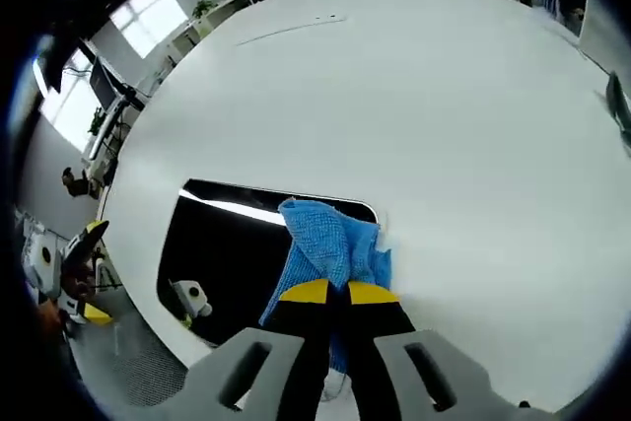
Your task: Wipe the mirror surface with the cleaning cloth until all visible marks leave the cleaned area.
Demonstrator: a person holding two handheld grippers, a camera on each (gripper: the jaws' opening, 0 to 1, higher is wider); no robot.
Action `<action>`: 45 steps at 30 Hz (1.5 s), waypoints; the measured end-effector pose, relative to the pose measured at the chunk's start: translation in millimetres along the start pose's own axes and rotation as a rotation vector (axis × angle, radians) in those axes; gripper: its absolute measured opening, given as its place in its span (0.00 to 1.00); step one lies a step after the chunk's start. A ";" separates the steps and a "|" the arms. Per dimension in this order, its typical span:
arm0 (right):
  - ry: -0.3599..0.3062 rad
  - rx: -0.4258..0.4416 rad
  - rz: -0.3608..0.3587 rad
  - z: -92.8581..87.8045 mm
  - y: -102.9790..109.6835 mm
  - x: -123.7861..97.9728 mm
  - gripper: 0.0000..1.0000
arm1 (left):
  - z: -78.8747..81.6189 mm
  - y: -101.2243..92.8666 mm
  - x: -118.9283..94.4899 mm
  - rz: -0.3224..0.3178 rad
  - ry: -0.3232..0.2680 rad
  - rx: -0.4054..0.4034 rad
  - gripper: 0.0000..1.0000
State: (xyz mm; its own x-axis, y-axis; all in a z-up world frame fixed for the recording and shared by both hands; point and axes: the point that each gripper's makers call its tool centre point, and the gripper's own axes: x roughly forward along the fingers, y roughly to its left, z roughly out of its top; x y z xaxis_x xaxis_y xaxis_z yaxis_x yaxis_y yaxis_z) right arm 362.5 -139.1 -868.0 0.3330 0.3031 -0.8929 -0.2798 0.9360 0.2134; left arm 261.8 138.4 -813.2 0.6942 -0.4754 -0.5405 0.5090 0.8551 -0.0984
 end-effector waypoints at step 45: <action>-0.079 -0.027 -0.002 43.5 -9.0 -9.6 0.00 | 1.1 8.0 -1.6 0.039 -0.003 0.007 0.98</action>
State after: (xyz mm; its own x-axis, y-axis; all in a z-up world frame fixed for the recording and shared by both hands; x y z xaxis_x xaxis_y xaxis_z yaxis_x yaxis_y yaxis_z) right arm 401.0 -142.6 -844.1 0.4029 0.3154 -0.8592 -0.3032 0.9317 0.1998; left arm 265.3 145.8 -812.2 0.7148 -0.4426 -0.5414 0.4855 0.8713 -0.0714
